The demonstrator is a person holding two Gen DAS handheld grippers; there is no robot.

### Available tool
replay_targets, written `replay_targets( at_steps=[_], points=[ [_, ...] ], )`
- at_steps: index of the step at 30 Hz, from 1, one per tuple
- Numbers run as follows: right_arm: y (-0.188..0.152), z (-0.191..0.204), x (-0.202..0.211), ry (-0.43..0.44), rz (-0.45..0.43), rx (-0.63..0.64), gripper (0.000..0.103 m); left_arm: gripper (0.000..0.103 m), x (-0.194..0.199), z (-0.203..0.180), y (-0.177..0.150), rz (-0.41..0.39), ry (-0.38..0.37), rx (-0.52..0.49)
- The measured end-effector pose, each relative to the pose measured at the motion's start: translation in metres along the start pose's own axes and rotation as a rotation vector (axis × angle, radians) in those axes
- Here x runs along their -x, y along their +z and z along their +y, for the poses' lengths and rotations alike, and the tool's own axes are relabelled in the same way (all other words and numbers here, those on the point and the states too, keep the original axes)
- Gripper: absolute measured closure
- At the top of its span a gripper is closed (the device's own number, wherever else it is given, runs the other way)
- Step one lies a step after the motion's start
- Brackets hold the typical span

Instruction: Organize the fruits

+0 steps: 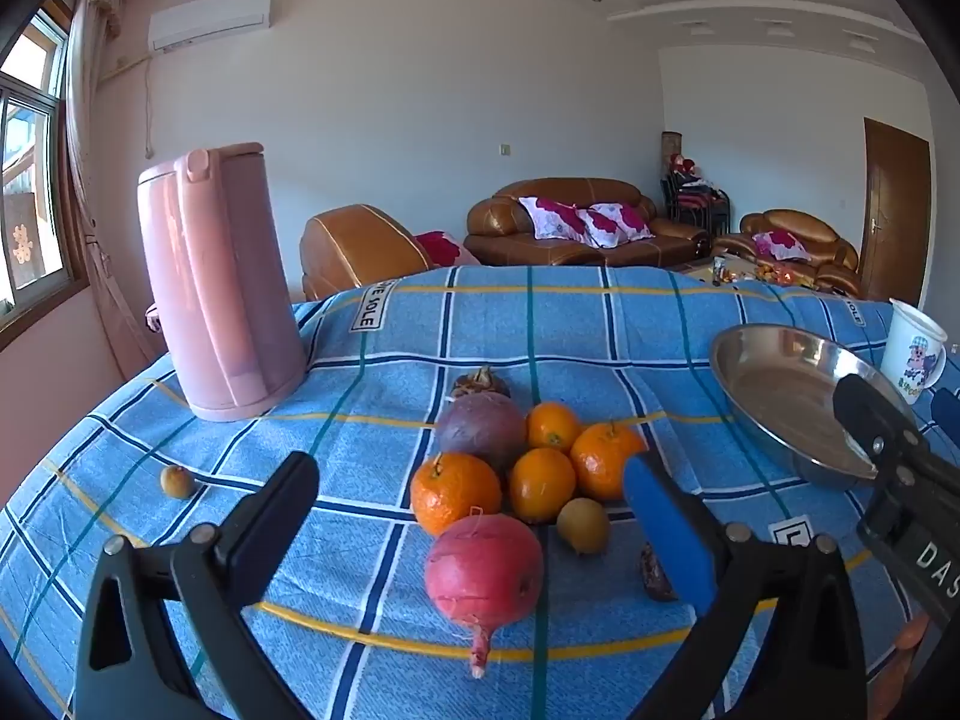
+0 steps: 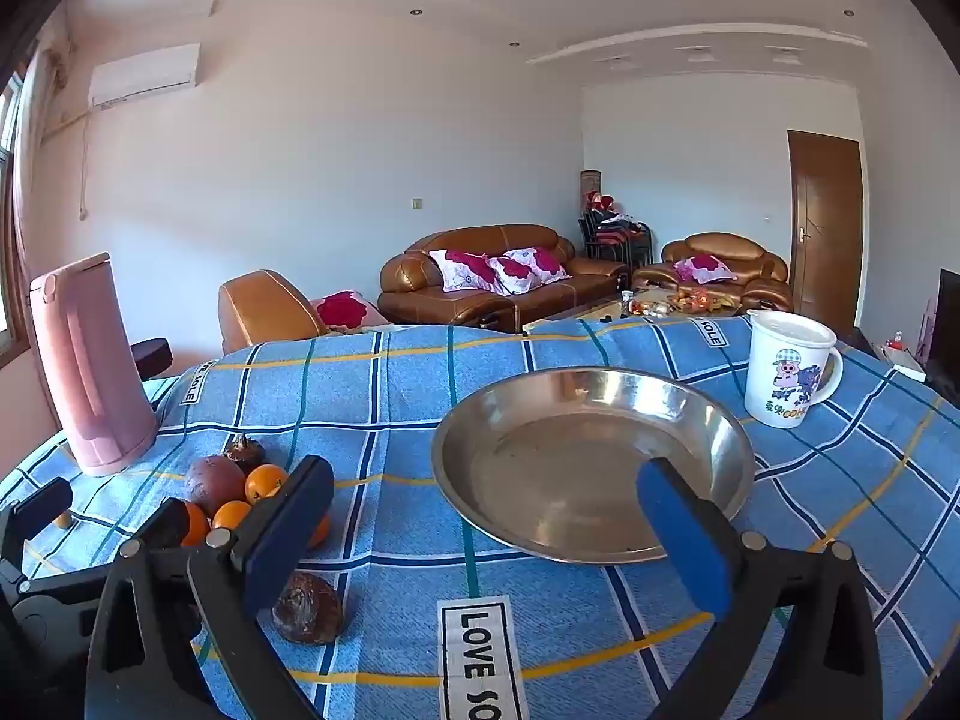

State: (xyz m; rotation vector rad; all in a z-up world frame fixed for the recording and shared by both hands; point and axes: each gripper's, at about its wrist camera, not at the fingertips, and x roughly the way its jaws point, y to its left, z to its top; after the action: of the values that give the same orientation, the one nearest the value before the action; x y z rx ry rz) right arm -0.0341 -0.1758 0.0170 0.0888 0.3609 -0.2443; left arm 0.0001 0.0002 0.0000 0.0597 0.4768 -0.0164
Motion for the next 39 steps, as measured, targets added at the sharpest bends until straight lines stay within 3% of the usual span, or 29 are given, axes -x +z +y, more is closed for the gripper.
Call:
replay_targets(
  at_steps=[7,12,39],
  points=[
    [-0.001,-0.001,-0.004,-0.003,0.011,-0.013,0.001,0.000,0.008,-0.006,-0.010,-0.023,0.000,-0.004],
    [-0.003,-0.006,0.000,-0.006,0.008,-0.011,0.001,0.000,0.000,0.002,-0.005,0.010,-0.009,0.021],
    [-0.001,-0.002,-0.004,-0.009,0.013,-0.002,0.001,0.000,-0.001,0.005,-0.002,0.016,-0.013,0.024]
  ],
)
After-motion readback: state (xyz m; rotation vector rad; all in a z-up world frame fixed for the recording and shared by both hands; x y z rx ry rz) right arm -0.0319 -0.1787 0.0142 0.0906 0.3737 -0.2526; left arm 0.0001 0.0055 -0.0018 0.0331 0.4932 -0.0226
